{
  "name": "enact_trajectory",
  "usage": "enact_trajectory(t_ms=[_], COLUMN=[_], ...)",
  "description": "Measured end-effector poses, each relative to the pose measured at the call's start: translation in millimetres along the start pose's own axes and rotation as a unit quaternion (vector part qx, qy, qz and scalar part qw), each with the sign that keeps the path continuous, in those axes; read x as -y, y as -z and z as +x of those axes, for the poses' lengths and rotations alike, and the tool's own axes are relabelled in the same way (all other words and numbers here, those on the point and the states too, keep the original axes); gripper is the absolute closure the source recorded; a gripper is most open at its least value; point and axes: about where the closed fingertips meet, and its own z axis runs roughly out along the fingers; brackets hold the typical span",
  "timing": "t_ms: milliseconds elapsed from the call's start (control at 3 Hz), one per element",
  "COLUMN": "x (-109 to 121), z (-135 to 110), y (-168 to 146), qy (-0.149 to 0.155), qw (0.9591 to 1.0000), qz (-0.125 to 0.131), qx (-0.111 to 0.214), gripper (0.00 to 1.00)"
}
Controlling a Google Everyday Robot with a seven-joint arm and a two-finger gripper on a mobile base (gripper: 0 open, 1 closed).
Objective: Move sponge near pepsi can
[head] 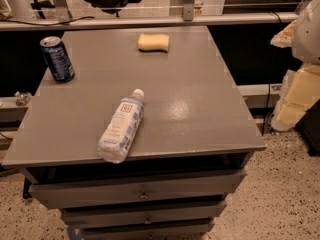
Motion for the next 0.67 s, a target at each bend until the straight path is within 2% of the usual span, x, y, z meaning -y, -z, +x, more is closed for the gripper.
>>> enact_trajectory(t_ms=[333, 667], x=[0, 16], z=[0, -16], y=[0, -11], qy=[0.000, 0.007], qw=[1.0000, 0.9993], qz=[0.000, 0.007], qx=[0.000, 0.037], gripper=[0.00, 0.00])
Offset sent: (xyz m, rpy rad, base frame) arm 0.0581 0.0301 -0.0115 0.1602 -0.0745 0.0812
